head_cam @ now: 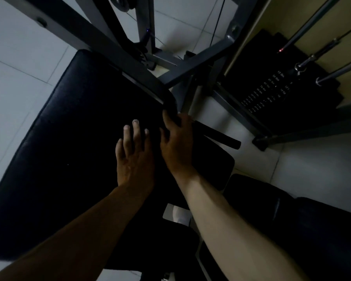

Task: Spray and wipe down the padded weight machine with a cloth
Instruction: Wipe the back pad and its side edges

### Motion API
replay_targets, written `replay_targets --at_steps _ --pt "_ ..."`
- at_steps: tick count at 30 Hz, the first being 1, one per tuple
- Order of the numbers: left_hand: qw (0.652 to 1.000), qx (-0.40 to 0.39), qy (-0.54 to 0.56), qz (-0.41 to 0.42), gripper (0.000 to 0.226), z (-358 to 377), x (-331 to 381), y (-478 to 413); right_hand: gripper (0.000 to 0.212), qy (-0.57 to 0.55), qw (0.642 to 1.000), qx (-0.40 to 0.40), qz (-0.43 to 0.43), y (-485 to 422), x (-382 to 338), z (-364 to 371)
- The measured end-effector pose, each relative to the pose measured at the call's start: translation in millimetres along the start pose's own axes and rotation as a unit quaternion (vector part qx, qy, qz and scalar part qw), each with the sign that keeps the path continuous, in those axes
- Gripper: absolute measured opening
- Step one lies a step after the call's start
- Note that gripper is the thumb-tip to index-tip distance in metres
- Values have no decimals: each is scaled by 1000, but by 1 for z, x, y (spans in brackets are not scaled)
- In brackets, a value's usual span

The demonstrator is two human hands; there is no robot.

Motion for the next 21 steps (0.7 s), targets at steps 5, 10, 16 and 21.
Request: replay_targets --at_steps 5,10,16,21 --pt "1000 -9 6 -19 117 4 5 -4 23 -44 976 126 169 61 115 -74" --pt "1000 13 -8 -20 114 6 3 -5 33 -229 887 167 363 74 141 -46" --pt "999 31 27 14 113 3 9 1 52 -3 994 -15 112 25 65 -16" --pt "989 -46 -13 142 112 31 48 16 25 -391 804 125 430 103 181 -62"
Point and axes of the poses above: each hand's wrist, its own y-axis away from the middle knuckle, its own z-axis out of the palm, x = y × z, the point moved 10 cm from there along -y, towards the middle knuckle, and after that the axes turned 7 degrees about z, right-handed, at the moved point
